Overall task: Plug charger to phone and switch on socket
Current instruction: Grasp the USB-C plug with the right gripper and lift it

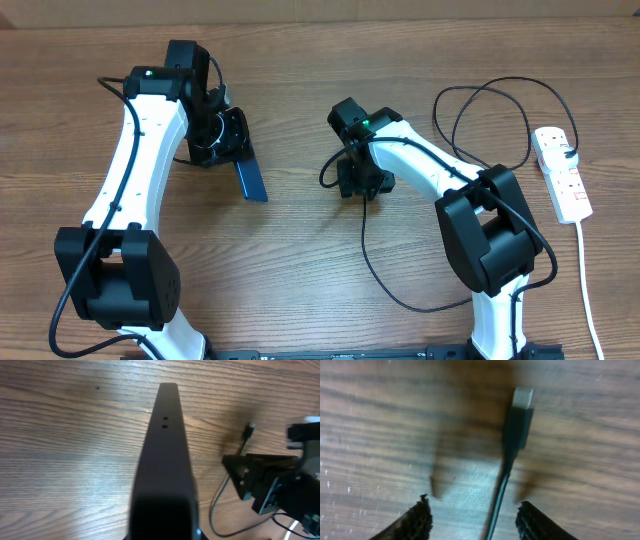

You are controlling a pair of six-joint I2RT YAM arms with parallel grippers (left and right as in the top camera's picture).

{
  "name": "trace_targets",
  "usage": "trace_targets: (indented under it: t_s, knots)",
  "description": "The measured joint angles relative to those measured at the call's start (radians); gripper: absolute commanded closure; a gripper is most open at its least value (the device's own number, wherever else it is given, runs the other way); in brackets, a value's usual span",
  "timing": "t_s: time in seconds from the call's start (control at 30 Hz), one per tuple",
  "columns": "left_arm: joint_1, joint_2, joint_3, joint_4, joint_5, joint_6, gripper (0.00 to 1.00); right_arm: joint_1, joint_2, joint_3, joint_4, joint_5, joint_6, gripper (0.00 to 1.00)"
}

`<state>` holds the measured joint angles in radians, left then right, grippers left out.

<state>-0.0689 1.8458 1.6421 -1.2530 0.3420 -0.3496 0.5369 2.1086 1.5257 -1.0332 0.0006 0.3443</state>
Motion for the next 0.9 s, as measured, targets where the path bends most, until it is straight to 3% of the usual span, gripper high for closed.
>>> trace_targets:
  t_s: [0.13, 0.7, 0.9]
  knots:
    - [0.000, 0.000, 0.000, 0.000, -0.024, 0.000, 0.96, -0.001, 0.000, -0.004, 0.053, 0.032, 0.023, 0.65]
    - [0.000, 0.000, 0.000, 0.034, -0.040, -0.012, 0.96, -0.104, 0.000, -0.022, 0.072, -0.057, -0.034, 0.62]
    - [0.000, 0.000, 0.000, 0.034, -0.040, -0.012, 0.96, -0.110, 0.000, -0.022, 0.077, -0.079, -0.045, 0.70]
